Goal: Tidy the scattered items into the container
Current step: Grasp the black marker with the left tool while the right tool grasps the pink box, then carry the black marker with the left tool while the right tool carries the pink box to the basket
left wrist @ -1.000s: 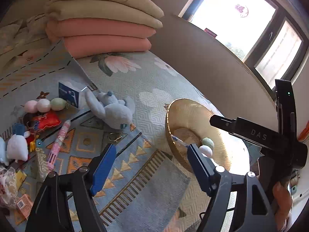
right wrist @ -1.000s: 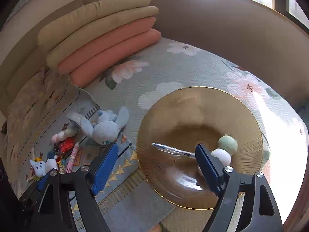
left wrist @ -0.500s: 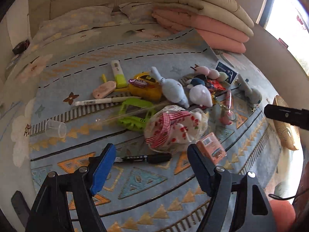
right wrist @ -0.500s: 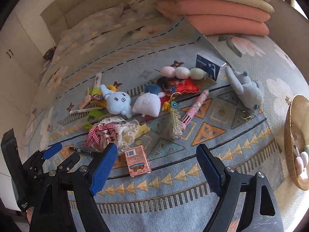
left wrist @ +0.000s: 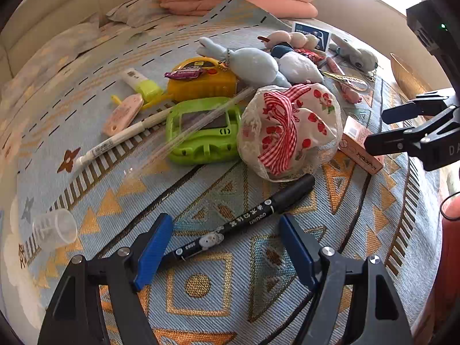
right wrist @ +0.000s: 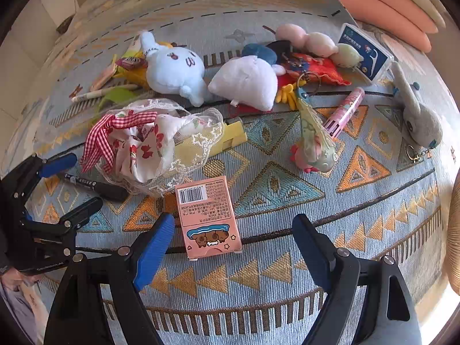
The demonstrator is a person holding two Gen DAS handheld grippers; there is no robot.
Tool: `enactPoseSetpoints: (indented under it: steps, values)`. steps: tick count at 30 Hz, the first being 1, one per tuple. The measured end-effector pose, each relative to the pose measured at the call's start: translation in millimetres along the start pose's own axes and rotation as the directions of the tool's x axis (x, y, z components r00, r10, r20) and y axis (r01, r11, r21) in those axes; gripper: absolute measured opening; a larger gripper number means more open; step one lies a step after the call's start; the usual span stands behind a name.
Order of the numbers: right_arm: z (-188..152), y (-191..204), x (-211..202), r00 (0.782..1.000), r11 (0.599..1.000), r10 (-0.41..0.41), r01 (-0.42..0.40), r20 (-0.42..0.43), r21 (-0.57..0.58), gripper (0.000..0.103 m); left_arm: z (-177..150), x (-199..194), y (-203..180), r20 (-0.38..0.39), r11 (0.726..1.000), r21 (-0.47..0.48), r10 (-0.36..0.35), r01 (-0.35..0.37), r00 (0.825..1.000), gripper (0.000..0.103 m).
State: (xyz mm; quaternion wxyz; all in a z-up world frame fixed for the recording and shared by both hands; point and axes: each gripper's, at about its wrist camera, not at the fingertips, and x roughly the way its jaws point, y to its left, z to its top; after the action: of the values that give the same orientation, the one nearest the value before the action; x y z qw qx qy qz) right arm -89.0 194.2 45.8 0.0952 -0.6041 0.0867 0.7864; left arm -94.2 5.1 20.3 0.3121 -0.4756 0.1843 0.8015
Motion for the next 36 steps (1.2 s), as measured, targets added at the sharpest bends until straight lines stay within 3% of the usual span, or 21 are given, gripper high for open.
enactPoseSetpoints:
  steps: [3,6,11,18,20,26,36]
  values:
    - [-1.4,8.1,9.3,1.000,0.999,-0.025,0.024,-0.011,-0.037,0.084,-1.1,0.2,5.1,0.022,0.999,-0.026,-0.035,0.035,0.999,0.074]
    - [-1.4,11.6,15.1,0.999,0.998,-0.038,0.037,-0.016,-0.052,0.084,-4.8,-1.9,-1.3,0.049,1.000,-0.020,-0.012,0.013,0.999,0.070]
    - [-1.7,11.8,17.9,0.999,0.998,-0.036,0.036,-0.009,-0.047,0.084,-9.2,-6.6,-7.5,0.064,0.999,-0.028,-0.019,0.021,0.998,0.044]
    - [-8.1,13.6,18.4,0.999,0.998,-0.035,0.036,0.021,-0.046,0.082,-15.3,-13.7,-15.9,0.073,0.994,-0.106,-0.011,0.018,0.997,0.019]
    - [-12.0,15.8,16.2,0.999,0.998,-0.026,0.027,0.034,-0.048,0.072,-17.4,-16.6,-18.2,0.067,0.990,-0.138,-0.005,0.014,0.998,0.010]
    - [-18.8,17.3,12.8,0.999,0.999,0.008,-0.005,0.053,-0.054,0.043,-24.5,-23.5,-29.7,0.036,0.983,-0.183,0.003,0.004,0.999,0.008]
    - [-31.4,-6.8,0.1,0.994,0.995,0.093,-0.095,0.050,0.040,0.043,-24.3,-38.5,-60.6,0.002,0.981,-0.192,-0.010,0.011,1.000,0.008]
